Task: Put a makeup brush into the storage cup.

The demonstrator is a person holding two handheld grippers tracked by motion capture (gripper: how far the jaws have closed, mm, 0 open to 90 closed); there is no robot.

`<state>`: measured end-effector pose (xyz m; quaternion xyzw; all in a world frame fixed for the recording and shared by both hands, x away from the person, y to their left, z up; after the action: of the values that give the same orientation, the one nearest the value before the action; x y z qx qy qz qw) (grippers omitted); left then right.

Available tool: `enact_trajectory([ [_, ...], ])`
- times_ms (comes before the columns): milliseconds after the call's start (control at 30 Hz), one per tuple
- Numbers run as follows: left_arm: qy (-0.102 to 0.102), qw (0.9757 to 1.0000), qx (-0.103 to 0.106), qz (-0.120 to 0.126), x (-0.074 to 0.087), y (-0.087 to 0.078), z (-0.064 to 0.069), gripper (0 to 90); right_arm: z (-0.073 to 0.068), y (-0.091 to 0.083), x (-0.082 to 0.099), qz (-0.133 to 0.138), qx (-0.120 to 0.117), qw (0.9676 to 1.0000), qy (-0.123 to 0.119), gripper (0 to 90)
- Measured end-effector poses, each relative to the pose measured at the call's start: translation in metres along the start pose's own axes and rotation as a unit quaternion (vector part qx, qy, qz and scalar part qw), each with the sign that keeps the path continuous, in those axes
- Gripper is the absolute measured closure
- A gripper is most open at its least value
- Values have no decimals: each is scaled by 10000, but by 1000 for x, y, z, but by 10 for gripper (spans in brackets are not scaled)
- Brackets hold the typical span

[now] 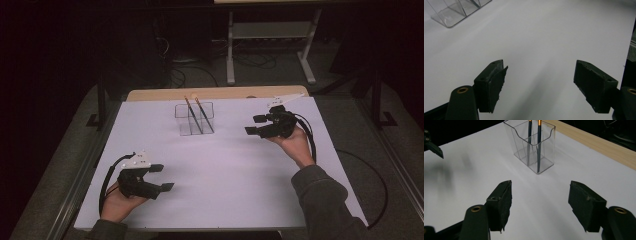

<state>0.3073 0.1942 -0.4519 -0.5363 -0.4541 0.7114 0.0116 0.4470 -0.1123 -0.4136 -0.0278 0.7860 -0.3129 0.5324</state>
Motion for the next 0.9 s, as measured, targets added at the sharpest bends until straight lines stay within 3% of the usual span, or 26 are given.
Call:
enact_trajectory([
  [900,-139,9997,-175,138,-1,-4,-7,209,-13,-21,29,135,75,9999,63,270],
])
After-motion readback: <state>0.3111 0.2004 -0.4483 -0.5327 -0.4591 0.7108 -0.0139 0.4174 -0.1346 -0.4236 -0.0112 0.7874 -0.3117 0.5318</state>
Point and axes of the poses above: each handheld gripper's, and its own axes: y roughly forward along the jaws, x roughly out of its underside, z roughly to its right, the point moved 9 cm from there along y, roughly forward along the jaws, and after that the axes turned 7 degrees about -x, right-handed, at the moved point
